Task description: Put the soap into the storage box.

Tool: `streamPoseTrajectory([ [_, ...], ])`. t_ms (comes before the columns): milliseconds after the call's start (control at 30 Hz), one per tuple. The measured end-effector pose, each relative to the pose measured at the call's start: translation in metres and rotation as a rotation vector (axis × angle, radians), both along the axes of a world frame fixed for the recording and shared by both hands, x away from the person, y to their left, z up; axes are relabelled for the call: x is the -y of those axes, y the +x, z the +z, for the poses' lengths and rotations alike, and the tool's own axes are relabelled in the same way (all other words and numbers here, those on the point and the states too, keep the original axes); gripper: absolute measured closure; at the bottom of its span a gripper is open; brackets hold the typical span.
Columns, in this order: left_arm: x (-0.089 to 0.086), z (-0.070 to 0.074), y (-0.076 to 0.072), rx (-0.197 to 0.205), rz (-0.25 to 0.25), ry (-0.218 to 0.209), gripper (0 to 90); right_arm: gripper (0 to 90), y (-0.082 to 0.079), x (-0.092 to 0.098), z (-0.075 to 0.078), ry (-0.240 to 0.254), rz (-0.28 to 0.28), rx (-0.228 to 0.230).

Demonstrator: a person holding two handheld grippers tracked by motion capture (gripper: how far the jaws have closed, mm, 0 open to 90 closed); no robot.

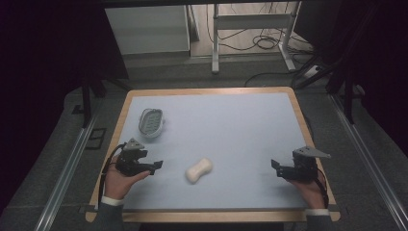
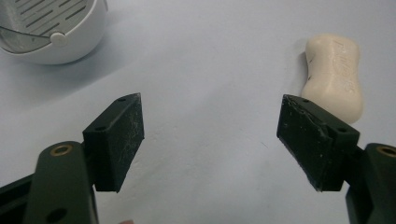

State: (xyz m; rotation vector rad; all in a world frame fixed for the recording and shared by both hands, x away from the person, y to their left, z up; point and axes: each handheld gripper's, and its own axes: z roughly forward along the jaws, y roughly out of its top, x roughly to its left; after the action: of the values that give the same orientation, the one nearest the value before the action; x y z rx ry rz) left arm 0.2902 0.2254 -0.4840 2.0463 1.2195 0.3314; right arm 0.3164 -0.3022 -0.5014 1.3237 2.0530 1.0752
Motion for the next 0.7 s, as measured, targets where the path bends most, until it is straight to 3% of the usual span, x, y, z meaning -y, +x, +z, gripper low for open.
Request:
streamPoseTrajectory([
  [167,-0.002,0.007,0.001,0.009,0.005,-0.008,23.1,7.4,0.000,0.000,0.000,0.007,-0.006,-0.002],
  [267,0.001,0.013,0.001,0.007,-0.005,-0.009,22.9,7.5,0.000,0.000,-0.001,-0.020,-0.004,0.000],
  [700,0.020,0.026,0.004,0.015,-0.055,0.035,23.0,7.9,-0.004,0.005,0.001,-0.039,-0.016,0.004],
])
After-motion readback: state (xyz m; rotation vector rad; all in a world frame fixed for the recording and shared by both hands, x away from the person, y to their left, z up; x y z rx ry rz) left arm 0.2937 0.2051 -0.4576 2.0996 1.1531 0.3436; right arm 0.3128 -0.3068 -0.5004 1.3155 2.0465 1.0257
